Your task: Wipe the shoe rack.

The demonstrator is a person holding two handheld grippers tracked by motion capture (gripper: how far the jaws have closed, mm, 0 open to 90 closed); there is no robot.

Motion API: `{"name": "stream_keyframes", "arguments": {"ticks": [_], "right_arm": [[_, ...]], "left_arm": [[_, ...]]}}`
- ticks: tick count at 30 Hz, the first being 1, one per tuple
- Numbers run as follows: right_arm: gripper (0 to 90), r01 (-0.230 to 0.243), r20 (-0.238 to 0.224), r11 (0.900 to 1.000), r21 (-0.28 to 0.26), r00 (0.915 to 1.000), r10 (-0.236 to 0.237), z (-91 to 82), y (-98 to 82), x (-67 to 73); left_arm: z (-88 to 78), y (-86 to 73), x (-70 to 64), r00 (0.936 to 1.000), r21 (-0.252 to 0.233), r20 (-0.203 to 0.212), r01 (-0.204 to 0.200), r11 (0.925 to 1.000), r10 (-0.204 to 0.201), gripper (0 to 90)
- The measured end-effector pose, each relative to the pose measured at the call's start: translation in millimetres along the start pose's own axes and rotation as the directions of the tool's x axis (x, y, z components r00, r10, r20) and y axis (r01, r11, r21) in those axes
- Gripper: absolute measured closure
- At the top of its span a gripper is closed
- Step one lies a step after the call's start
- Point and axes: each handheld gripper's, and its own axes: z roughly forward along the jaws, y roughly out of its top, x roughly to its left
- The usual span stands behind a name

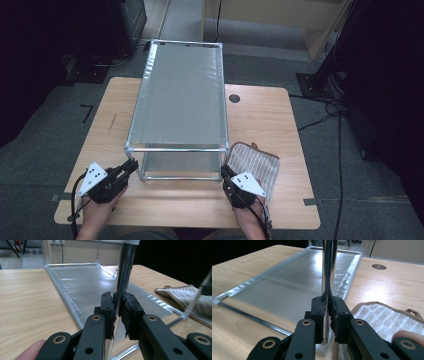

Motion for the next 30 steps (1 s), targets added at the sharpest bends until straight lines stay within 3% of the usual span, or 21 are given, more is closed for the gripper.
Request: {"name": "stream_keyframes", "arguments": {"ticks": [9,15,22,24,25,27,30], "right_arm": [[80.9,-0.023,0.023,1.0,-0.007,0.9995,0.023,21.7,6.9,2.5],[80.7,-0.052,0.03,0.999,-0.012,0.9982,0.052,36.4,11.9,-0.2],[80.3,-0.068,0.039,0.998,-0.015,0.9969,0.068,55.4,19.4,-10.4],[75.8,-0.089,0.021,0.996,-0.004,0.9958,0.089,56.2,21.3,-13.2],[68.9,-0.087,-0.01,0.996,-0.004,0.9962,0.087,54.8,22.8,-15.1],[60.6,-0.075,-0.06,0.997,0.002,0.9953,0.075,48.9,27.8,-16.4],[53.4,-0.045,-0.087,0.999,-0.007,0.9952,0.045,35.0,38.7,-18.8]], "left_arm": [[-23.4,-7.5,-14.5,0.9998,0.006,-0.015,-0.016,0.9999,0.016,80.5],[-27.8,-9.5,-19.8,0.9999,0.009,-0.005,-0.011,0.9999,0.011,80.7],[-29.6,-13.6,-35.5,0.9978,0.013,0.055,-0.037,0.9992,0.036,80.8],[-29.3,-13.7,-37.8,0.9979,0.014,0.056,-0.034,0.9993,0.033,80.7],[-29.1,-13.5,-37.7,0.9981,0.013,0.057,-0.024,0.9996,0.023,80.5],[-27.9,-13.8,-37.3,0.9978,0.011,0.066,-0.006,0.9999,0.005,80.3],[-25.6,-13.6,-38.4,0.9976,0.01,0.069,-0.008,0.9999,0.007,80.3]]}}
